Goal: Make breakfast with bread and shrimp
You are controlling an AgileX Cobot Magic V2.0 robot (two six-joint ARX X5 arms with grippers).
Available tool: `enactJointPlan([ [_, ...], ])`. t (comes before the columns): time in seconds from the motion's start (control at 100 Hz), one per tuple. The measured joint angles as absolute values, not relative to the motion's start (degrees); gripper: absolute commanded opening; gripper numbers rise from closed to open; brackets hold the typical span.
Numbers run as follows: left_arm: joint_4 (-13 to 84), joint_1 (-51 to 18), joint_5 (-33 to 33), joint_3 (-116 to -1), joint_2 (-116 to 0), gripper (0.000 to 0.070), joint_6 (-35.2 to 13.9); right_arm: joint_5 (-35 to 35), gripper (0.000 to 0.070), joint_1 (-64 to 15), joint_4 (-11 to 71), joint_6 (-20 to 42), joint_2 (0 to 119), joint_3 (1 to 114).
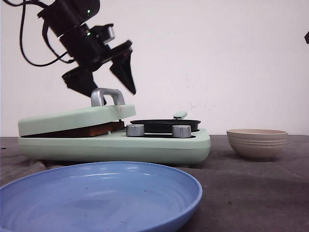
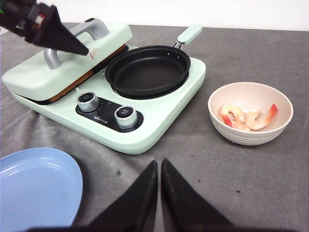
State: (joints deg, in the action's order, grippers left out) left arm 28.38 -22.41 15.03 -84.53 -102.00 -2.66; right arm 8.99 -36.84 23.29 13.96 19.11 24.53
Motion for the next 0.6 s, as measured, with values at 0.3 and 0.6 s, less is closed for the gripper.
enactJointPlan([
  [0.3, 25.5, -21.1, 17.5, -86.0, -97.4, 0.0516, -4.0, 9.0, 0.0003, -36.8, 23.3, 14.0, 19.1, 24.5],
  [0.6, 24.7, -17.4, 22.4, -87.0, -87.0, 0.0509, -4.0, 9.0, 0.0003, -36.8, 23.1, 14.0, 19.1, 24.5],
])
